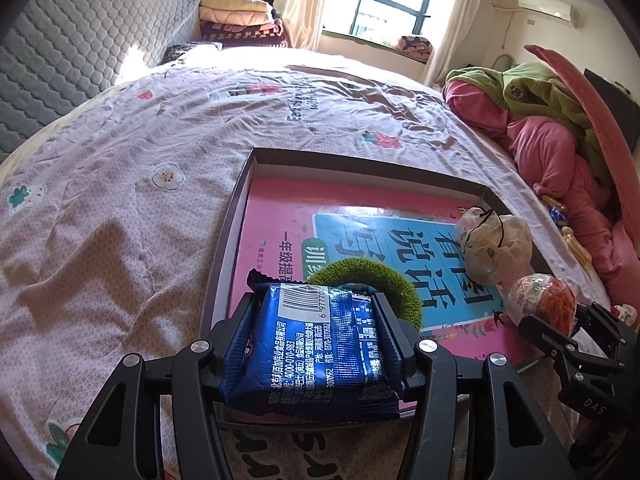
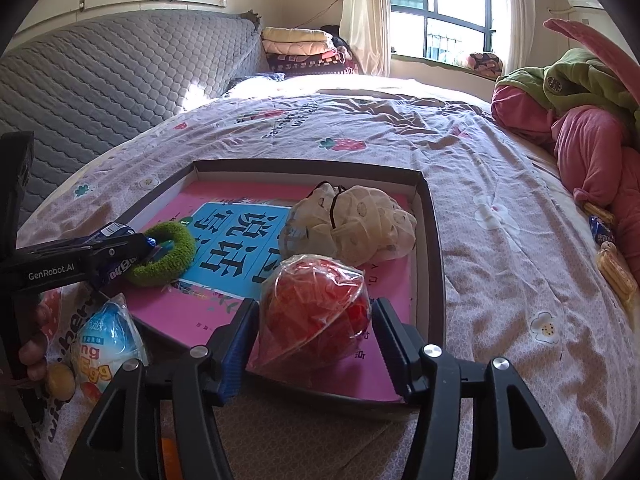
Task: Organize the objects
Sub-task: 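Lower blue packet beside green ring while right tool lowers clear bag beside mesh puff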
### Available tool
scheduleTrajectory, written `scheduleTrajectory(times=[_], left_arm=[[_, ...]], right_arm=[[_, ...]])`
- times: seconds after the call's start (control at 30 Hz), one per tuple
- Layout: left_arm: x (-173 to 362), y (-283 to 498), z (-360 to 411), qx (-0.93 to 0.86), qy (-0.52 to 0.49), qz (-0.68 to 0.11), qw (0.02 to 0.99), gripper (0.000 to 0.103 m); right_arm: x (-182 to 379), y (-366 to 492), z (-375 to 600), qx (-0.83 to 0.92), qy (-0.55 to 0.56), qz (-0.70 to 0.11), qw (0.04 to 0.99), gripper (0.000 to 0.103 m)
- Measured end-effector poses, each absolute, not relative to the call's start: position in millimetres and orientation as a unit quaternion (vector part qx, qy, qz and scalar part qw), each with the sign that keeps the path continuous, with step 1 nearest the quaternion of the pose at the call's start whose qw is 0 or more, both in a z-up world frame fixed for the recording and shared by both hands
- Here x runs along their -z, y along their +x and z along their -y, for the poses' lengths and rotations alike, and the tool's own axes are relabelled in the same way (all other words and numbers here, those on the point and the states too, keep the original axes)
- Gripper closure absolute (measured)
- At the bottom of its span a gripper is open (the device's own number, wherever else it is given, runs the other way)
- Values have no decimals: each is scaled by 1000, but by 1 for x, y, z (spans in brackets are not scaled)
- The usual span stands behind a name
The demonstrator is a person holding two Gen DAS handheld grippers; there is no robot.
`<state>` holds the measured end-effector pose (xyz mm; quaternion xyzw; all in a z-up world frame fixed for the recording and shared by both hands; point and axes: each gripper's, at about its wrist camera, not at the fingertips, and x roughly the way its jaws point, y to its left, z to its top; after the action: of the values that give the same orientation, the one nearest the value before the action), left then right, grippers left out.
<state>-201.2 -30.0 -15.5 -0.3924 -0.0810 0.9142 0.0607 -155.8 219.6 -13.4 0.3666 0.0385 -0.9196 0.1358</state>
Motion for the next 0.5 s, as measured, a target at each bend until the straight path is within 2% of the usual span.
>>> scheduleTrajectory(times=[0.5], left_arm=[[16, -204, 35, -903, -410, 107, 74, 45]], right_arm=[[11, -155, -222, 920, 366, -25, 138, 40]])
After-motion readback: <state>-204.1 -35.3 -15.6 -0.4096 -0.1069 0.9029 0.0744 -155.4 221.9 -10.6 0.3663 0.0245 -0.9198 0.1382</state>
